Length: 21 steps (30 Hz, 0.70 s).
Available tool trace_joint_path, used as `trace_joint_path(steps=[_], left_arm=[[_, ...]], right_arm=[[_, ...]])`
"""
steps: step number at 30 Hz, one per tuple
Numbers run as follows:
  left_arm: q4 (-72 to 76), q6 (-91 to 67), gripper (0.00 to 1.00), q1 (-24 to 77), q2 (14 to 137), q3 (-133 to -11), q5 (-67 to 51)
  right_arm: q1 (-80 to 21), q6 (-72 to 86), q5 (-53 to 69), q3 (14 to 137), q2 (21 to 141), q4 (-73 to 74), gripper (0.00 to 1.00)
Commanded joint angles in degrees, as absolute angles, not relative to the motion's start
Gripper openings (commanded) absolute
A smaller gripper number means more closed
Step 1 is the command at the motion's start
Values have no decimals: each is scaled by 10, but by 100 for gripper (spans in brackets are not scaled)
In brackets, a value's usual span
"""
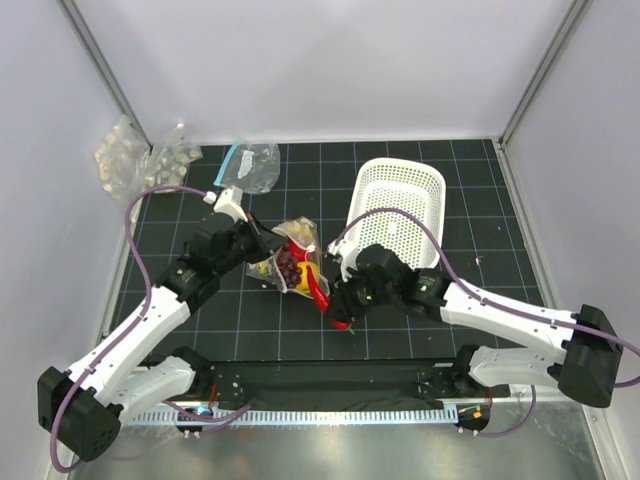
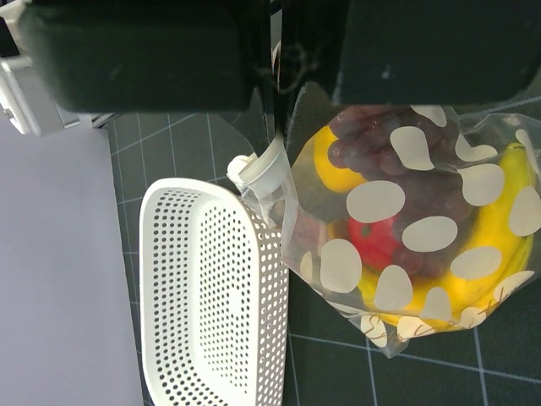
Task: Place the food in the zip-top bag and seal the zipper
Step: Pick up the fake vegetable at the center of the board, then place the fake vegetable in the zipper food storage bag.
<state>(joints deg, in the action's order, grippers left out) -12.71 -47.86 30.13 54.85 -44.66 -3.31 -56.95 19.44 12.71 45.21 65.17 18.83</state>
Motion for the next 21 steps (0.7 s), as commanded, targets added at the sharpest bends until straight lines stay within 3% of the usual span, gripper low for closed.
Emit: trace_joint_path(steps=[1,12,21], left_arm=[[-95,-470,5,298,539,-459,-47],[-88,-471,5,299,538,-456,-56],[-86,-470,4,300,532,-454,-54]], right_arm=[[-572,192,178,508,682,182,8],[-565,217,161,634,807,189,10],[-470,269,156,722,896,174,8]])
